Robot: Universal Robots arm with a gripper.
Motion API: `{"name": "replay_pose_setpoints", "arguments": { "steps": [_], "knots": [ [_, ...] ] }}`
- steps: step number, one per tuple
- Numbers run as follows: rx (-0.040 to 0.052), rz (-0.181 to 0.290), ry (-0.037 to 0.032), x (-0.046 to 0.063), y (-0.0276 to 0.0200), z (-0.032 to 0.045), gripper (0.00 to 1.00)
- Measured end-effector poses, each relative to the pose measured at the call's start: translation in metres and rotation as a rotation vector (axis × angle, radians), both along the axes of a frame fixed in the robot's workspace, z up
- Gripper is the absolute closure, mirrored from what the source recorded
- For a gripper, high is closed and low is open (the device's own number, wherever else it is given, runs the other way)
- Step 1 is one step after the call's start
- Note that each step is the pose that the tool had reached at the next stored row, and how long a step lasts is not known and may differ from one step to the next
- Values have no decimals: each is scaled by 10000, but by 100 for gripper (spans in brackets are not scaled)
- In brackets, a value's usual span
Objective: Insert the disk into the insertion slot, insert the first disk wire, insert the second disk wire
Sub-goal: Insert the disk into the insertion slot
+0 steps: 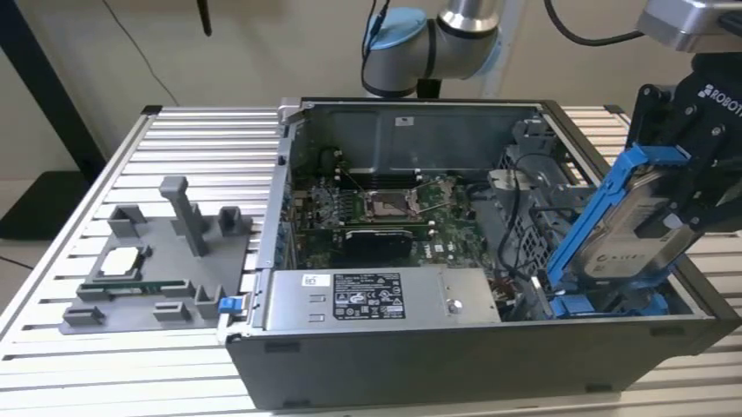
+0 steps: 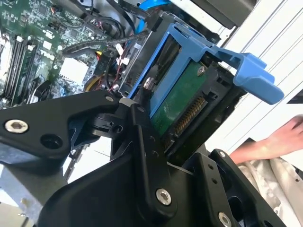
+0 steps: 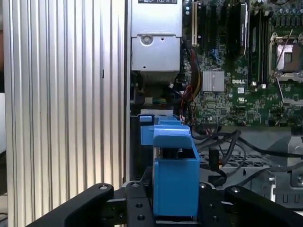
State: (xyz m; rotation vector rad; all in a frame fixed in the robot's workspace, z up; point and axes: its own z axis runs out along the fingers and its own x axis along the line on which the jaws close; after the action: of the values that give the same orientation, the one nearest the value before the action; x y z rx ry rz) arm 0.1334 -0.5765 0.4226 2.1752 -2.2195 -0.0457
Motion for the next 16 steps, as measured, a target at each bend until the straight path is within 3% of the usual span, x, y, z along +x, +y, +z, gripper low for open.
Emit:
{"name": "replay_pose_setpoints", "arguments": {
  "steps": [11,16],
  "knots": [
    [0,-2,28,0,21,-140,100],
    [0,-1,28,29,29,-163,100]
  ]
}}
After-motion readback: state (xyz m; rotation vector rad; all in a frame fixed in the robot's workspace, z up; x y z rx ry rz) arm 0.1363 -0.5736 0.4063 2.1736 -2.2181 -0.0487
